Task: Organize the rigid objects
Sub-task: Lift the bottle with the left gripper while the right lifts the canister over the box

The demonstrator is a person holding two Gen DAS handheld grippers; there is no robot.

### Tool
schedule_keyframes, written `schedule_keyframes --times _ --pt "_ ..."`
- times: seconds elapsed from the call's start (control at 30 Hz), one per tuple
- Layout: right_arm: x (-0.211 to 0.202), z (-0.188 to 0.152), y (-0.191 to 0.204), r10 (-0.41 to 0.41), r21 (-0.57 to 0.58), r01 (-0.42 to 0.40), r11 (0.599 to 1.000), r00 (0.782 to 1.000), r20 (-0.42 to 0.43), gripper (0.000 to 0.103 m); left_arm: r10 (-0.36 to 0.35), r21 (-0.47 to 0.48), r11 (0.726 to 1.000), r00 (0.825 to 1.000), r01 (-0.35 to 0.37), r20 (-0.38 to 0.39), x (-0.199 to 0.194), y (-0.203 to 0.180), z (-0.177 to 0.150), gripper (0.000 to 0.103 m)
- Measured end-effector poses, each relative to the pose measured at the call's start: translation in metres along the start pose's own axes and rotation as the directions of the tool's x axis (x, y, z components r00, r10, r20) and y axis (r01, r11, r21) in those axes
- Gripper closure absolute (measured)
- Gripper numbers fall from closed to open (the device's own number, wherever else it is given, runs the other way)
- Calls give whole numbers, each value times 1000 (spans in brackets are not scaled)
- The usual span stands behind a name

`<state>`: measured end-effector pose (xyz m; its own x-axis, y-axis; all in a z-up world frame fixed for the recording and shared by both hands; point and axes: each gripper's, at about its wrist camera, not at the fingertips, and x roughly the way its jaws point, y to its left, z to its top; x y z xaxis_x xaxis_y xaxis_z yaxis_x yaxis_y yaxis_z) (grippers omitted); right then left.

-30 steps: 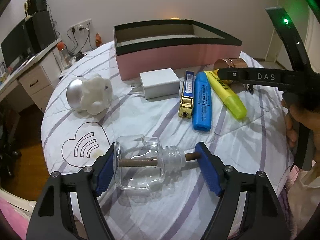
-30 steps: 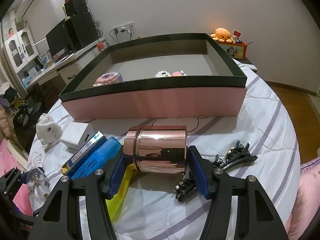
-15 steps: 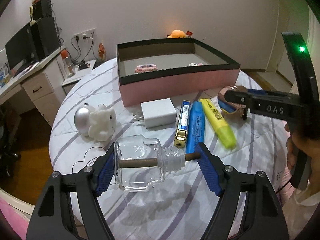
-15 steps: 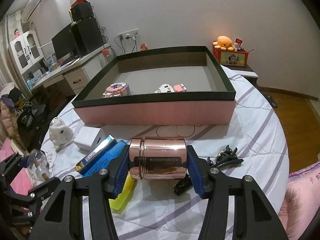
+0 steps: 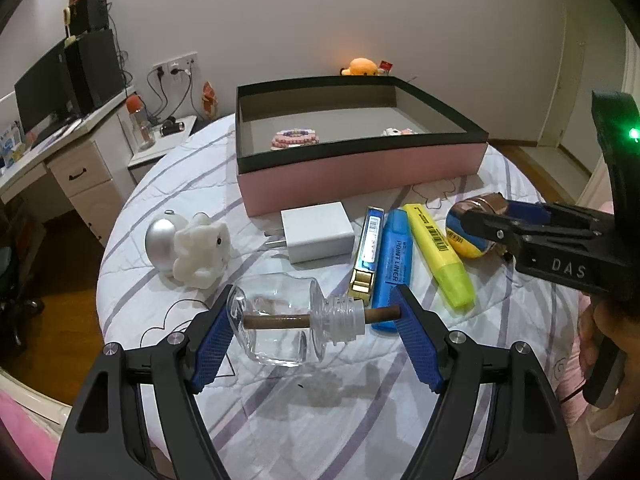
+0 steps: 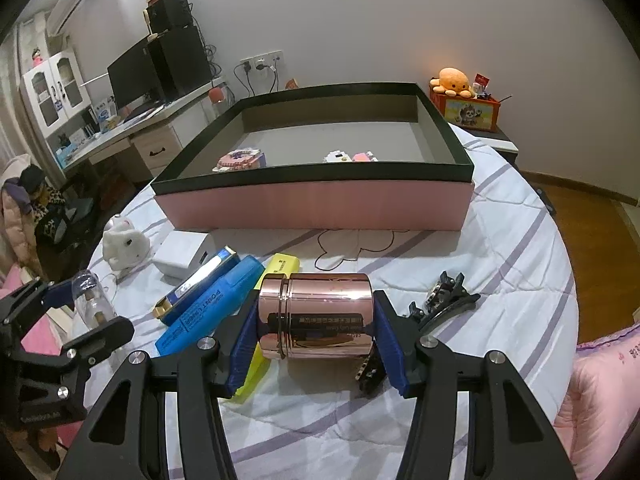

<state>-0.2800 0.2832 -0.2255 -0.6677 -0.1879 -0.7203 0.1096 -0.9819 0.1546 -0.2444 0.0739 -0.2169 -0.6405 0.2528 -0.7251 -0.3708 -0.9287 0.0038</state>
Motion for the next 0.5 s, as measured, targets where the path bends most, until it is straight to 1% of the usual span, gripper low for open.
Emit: schedule_keyframes --times 0.5 --pt "-13 3 5 9 -16 -9 1000 1000 20 48 15 -1 1000 1000 -15 7 -2 0 7 26"
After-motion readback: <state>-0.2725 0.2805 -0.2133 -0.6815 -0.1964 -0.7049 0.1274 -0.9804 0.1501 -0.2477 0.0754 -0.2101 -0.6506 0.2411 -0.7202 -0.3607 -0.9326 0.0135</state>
